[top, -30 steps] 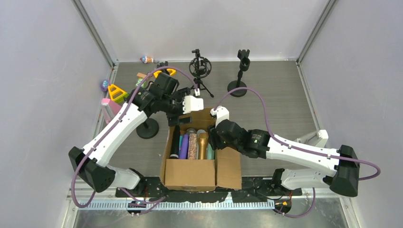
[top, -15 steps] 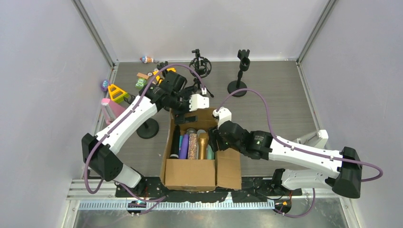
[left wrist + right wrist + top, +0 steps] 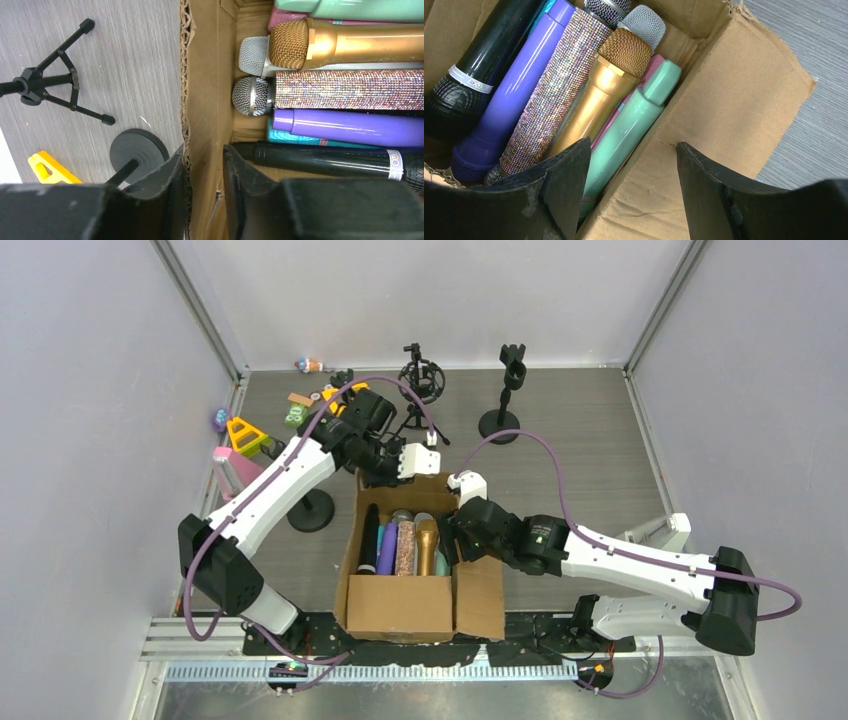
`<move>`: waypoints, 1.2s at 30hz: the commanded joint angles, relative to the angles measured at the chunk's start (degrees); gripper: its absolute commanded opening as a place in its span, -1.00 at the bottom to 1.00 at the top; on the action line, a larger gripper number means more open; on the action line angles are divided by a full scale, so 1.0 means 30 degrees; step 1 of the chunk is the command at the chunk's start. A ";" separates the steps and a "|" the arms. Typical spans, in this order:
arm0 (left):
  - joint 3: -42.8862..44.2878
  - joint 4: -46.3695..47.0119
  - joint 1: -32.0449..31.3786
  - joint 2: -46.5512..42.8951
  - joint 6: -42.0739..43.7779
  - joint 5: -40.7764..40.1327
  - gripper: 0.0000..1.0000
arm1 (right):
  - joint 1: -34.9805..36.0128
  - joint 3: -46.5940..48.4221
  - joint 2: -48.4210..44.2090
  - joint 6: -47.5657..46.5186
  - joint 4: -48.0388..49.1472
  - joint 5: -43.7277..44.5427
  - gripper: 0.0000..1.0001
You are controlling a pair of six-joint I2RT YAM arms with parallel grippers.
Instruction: Attach the microphones to the stand
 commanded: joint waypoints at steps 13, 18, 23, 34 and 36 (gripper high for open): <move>0.2959 -0.1360 -0.0236 -0.0822 -0.2242 -0.1044 -1.00 | -0.0073 0.1699 -0.0932 -0.1789 0.0027 0.0850 0.23; 0.4925 -0.2597 -0.0232 -0.1382 -0.2936 -0.1919 -1.00 | -0.0004 0.1738 -0.1798 -0.2441 0.1424 -0.0418 0.22; 0.4637 -0.2906 -0.0225 -0.2604 -0.4080 -0.2125 -1.00 | 0.1001 0.2141 -0.1425 -0.3440 0.2876 -0.1617 0.19; 0.2741 -0.2546 -0.0240 -0.4666 -0.4972 -0.2111 -1.00 | 0.4225 0.3143 0.1768 -0.3433 0.4932 -0.3505 0.22; 0.2699 -0.2450 -0.0238 -0.4740 -0.5017 -0.2230 -1.00 | 0.4643 0.3195 0.2222 -0.3402 0.4899 -0.3572 0.22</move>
